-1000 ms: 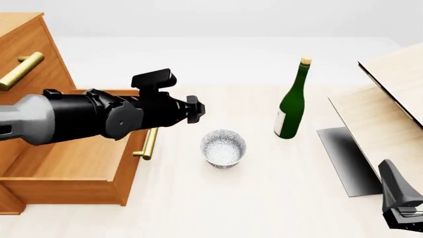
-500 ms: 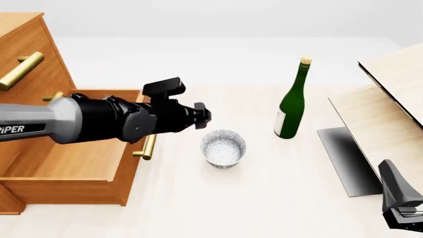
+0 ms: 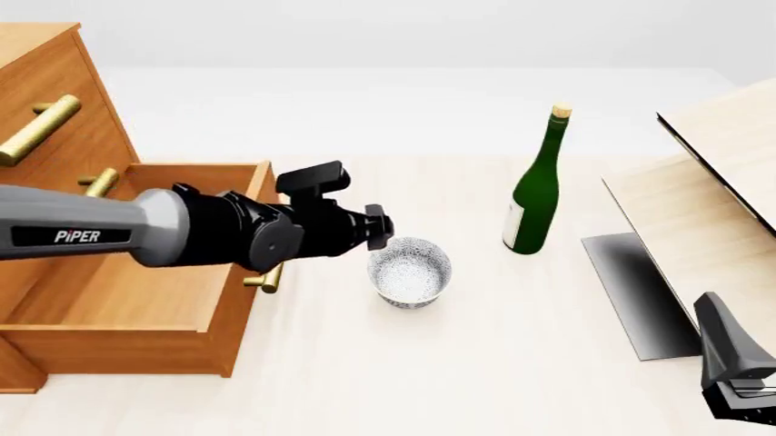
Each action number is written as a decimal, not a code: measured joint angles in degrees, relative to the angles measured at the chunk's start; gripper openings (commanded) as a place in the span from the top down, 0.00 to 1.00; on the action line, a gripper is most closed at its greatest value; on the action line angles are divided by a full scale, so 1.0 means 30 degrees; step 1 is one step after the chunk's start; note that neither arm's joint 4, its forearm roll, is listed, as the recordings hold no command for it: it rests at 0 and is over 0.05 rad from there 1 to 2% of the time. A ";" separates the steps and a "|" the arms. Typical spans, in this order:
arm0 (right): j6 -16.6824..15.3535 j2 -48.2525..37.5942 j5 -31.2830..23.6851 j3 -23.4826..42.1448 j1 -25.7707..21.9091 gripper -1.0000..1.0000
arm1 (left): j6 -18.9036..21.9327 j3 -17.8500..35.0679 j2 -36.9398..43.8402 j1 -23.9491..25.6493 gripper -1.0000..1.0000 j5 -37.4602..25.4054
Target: Put the bowl in the bottom drawer of the cabinet and close it.
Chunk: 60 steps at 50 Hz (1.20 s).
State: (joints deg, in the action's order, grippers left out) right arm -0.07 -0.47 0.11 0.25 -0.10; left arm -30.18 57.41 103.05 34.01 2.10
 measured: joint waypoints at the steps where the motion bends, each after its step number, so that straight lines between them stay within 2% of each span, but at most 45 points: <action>1: 0.0000 0.0000 0.0000 0.0000 0.0000 0.00 | -0.0039 0.0000 0.0071 0.0020 0.00 0.0028; 60: 0.0000 -0.0001 0.0000 0.0000 0.0000 0.00 | -0.1451 0.0185 0.3307 0.0348 0.00 0.1185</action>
State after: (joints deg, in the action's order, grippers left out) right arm -0.06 -0.47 0.11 0.25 -0.10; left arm -34.53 57.97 112.97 35.06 5.65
